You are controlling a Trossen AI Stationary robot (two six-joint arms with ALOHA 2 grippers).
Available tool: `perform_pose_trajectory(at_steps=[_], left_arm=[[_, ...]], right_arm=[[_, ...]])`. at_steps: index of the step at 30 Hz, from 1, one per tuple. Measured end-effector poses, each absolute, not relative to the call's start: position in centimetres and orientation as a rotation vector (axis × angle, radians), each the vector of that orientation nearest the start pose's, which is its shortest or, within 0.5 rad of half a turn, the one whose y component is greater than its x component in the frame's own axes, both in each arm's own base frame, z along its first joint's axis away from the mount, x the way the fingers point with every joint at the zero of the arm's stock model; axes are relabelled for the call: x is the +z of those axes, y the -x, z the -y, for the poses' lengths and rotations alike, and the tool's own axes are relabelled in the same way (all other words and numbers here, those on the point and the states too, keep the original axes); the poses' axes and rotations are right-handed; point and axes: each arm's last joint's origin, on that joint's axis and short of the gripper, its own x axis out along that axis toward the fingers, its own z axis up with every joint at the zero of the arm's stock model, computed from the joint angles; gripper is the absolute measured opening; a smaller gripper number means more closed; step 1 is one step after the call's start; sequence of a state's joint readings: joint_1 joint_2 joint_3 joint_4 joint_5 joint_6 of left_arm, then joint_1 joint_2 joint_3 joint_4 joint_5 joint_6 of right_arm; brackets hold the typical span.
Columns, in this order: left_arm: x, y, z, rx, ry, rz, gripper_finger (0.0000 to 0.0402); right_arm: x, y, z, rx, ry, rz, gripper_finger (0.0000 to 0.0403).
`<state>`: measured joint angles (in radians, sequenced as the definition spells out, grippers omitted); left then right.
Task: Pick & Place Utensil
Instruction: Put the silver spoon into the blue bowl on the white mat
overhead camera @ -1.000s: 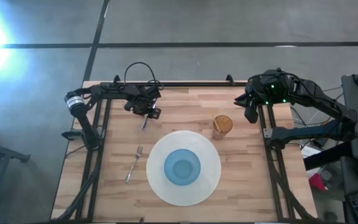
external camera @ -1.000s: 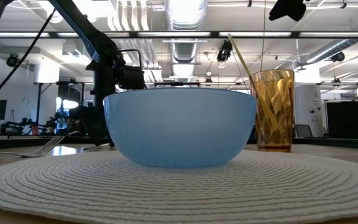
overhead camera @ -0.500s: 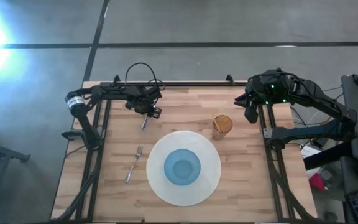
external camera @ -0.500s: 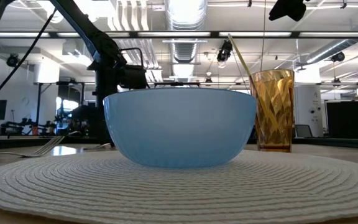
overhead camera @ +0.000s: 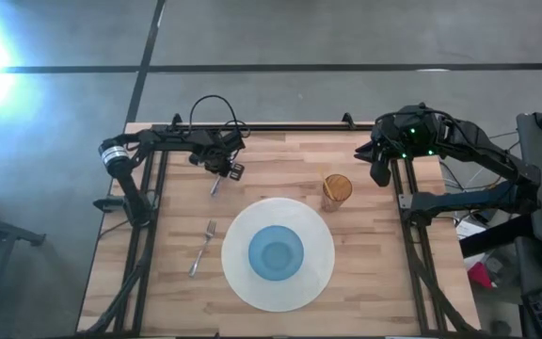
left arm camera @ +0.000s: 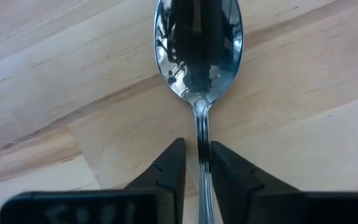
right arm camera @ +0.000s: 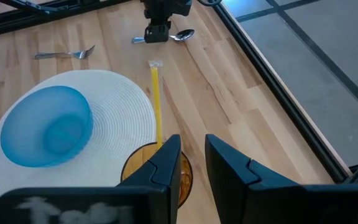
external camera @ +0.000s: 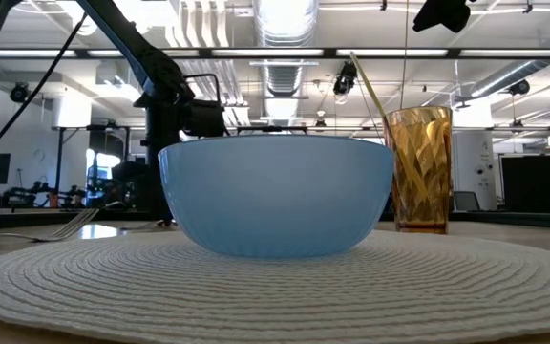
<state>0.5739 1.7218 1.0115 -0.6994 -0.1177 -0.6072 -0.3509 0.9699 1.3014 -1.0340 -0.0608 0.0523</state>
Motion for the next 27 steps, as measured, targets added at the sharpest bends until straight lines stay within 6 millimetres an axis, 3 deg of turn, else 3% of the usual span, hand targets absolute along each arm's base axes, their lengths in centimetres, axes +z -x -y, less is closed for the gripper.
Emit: perform_pose_trajectory(at_steps=[16,27], left_arm=[[15.52,-24.97,-16.55,0.958,0.767,-1.22,0.0009],[15.52,-24.99,-16.53,0.933,0.743,-1.233,0.0005]], right_arm=[[39.53,-14.77,5.22,-0.296,-0.194,-0.683,0.0068],[39.53,-14.77,5.22,-0.296,-0.194,-0.683,0.0068]])
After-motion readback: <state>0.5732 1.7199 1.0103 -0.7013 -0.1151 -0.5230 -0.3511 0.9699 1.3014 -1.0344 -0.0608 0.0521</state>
